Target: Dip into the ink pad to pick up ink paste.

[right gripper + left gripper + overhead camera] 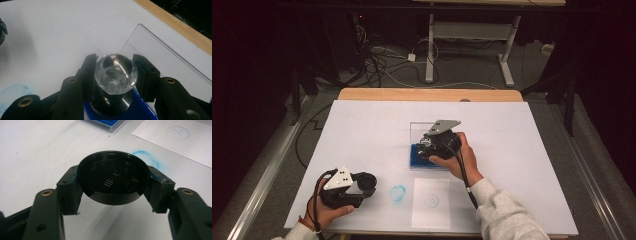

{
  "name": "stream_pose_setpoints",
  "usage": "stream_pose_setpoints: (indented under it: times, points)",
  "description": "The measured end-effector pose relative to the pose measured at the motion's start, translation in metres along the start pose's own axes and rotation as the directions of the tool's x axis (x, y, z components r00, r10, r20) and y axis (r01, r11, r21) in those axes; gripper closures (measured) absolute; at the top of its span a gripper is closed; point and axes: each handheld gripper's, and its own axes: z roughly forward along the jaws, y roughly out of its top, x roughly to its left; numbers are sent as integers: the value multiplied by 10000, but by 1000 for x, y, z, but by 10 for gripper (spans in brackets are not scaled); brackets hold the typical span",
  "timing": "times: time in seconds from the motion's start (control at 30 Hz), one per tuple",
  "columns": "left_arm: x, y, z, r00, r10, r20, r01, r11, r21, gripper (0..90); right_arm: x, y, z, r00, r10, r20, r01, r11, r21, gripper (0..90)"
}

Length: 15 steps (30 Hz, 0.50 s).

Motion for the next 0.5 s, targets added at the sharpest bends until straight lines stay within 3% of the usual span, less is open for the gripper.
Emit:
stream_pose_setpoints:
  times: [0.5]
  points:
    - [0, -1, 0, 10000, -21, -32, 21, 10000, 63, 366, 5, -3, 22, 9999, -78, -113, 82, 9990, 433, 569]
